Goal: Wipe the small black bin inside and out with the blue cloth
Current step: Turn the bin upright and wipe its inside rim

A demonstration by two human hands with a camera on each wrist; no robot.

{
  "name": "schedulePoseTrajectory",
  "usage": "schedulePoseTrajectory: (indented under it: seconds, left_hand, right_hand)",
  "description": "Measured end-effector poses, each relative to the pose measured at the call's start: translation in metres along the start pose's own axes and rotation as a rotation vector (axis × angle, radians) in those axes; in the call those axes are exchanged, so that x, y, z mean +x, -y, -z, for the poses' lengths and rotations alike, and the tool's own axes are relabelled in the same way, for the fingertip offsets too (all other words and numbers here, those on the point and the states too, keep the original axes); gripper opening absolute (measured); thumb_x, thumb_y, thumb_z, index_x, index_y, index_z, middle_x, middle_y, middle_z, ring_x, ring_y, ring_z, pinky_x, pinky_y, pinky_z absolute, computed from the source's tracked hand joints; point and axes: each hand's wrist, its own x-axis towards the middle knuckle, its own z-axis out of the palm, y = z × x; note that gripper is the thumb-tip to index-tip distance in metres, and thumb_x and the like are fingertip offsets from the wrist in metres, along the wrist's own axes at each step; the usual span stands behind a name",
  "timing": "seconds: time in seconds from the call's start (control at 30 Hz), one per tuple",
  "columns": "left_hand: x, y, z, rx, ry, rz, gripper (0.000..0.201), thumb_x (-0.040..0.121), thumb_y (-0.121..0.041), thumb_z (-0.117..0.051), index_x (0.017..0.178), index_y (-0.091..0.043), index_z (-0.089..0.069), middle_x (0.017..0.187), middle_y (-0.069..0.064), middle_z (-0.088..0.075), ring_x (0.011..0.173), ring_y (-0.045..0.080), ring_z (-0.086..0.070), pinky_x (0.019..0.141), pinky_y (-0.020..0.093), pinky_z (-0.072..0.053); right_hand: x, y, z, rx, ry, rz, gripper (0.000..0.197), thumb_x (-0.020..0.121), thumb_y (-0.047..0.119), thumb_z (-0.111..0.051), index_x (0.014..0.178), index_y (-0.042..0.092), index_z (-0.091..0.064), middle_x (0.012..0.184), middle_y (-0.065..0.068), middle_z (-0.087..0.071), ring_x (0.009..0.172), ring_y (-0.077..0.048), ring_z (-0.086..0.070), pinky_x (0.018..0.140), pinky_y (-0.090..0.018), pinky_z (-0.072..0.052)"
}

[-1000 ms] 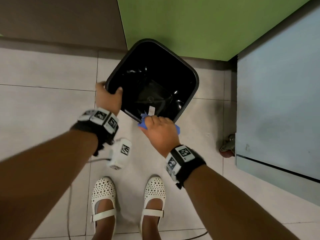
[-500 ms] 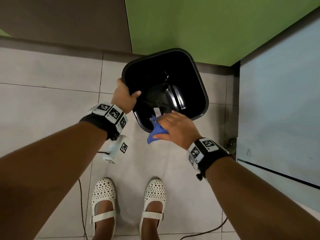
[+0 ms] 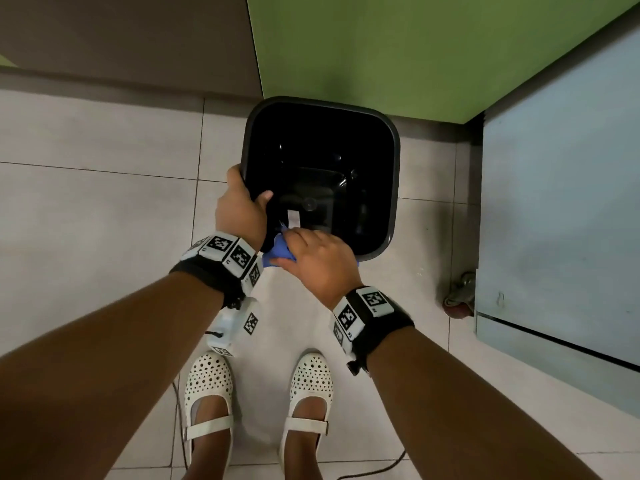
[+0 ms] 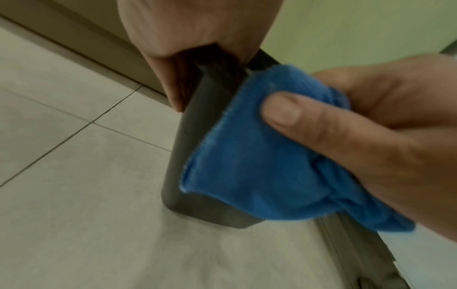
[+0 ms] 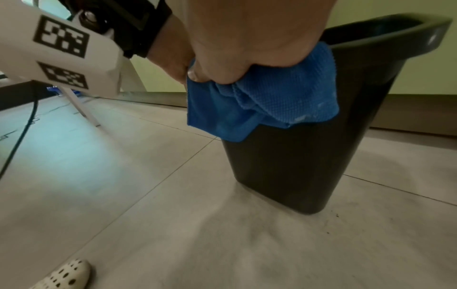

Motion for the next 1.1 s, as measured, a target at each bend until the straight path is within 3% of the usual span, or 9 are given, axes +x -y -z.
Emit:
schedulePoseTrajectory:
  seconds: [0.17, 0.3, 0.4, 0.57, 0.7, 0.9, 1.03, 1.1]
  left_hand:
    - [0.008, -0.004, 0.004, 0.023, 0.053, -0.037, 0.050, 0.091, -0.021, -0.055, 0.134, -0.006, -0.036, 0.120, 0.022, -0.062, 0.109, 0.040, -0.057, 0.083, 0.035, -0.043]
    - [0.011, -0.004, 0.005, 0.037, 0.070, -0.042, 0.050, 0.091, -0.022, -0.056, 0.134, -0.007, -0.036, 0.120, 0.022, -0.062, 0.110, 0.041, -0.057, 0.082, 0.035, -0.042]
    - [0.012, -0.003, 0.002, 0.015, 0.047, -0.025, 0.047, 0.092, -0.022, -0.054, 0.133, -0.007, -0.037, 0.118, 0.020, -0.063, 0.109, 0.040, -0.057, 0.079, 0.033, -0.040]
    - [0.015, 0.000, -0.002, -0.004, 0.022, -0.031, 0.045, 0.091, -0.019, -0.053, 0.132, -0.007, -0.039, 0.115, 0.020, -0.065, 0.106, 0.039, -0.059, 0.077, 0.030, -0.039]
    - [0.016, 0.000, 0.001, 0.018, 0.025, -0.040, 0.048, 0.089, -0.021, -0.057, 0.132, -0.009, -0.040, 0.115, 0.020, -0.065, 0.107, 0.040, -0.059, 0.083, 0.036, -0.045]
    - [0.026, -0.005, 0.008, 0.123, 0.108, -0.146, 0.055, 0.087, -0.025, -0.061, 0.134, -0.006, -0.038, 0.118, 0.022, -0.063, 0.109, 0.044, -0.057, 0.086, 0.042, -0.045]
    - [0.038, -0.014, 0.014, 0.212, 0.182, -0.229, 0.059, 0.086, -0.028, -0.062, 0.135, -0.006, -0.037, 0.120, 0.023, -0.062, 0.110, 0.043, -0.056, 0.087, 0.041, -0.044]
    - [0.045, -0.020, 0.016, 0.240, 0.217, -0.268, 0.061, 0.086, -0.031, -0.062, 0.136, -0.006, -0.036, 0.120, 0.024, -0.062, 0.110, 0.043, -0.057, 0.087, 0.041, -0.044]
  right_hand:
    - [-0.017, -0.030, 0.019, -0.018, 0.051, 0.012, 0.047, 0.081, 0.052, -0.046, 0.095, 0.014, -0.071, 0.087, 0.002, -0.074, 0.070, -0.016, -0.070, 0.059, -0.023, -0.054]
    - [-0.030, -0.056, 0.032, -0.083, 0.042, 0.098, 0.044, 0.081, 0.049, -0.048, 0.089, 0.012, -0.072, 0.082, 0.001, -0.075, 0.067, -0.016, -0.070, 0.065, -0.023, -0.055]
    - [-0.024, -0.046, 0.025, -0.091, 0.081, 0.053, 0.044, 0.079, 0.049, -0.047, 0.084, 0.013, -0.072, 0.072, 0.003, -0.072, 0.062, -0.016, -0.068, 0.063, -0.023, -0.055]
    - [-0.005, -0.009, 0.007, -0.036, 0.089, -0.051, 0.051, 0.079, 0.049, -0.042, 0.093, 0.011, -0.073, 0.075, -0.002, -0.074, 0.065, -0.022, -0.070, 0.063, -0.029, -0.058]
    - [0.017, 0.016, -0.004, 0.034, 0.075, -0.060, 0.043, 0.075, 0.043, -0.045, 0.080, 0.009, -0.072, 0.065, -0.005, -0.071, 0.054, -0.025, -0.066, 0.054, -0.028, -0.055]
    - [-0.012, -0.023, 0.015, -0.028, 0.046, 0.062, 0.041, 0.081, 0.042, -0.049, 0.095, 0.011, -0.071, 0.087, -0.001, -0.074, 0.069, -0.019, -0.070, 0.056, -0.025, -0.056]
    - [-0.032, -0.067, 0.030, -0.098, 0.074, 0.235, 0.035, 0.078, 0.041, -0.063, 0.092, 0.010, -0.071, 0.084, -0.002, -0.075, 0.070, -0.019, -0.071, 0.071, -0.029, -0.058]
    - [-0.034, -0.072, 0.029, -0.117, 0.089, 0.256, 0.031, 0.081, 0.040, -0.058, 0.085, 0.013, -0.072, 0.076, 0.000, -0.073, 0.066, -0.019, -0.069, 0.069, -0.029, -0.057]
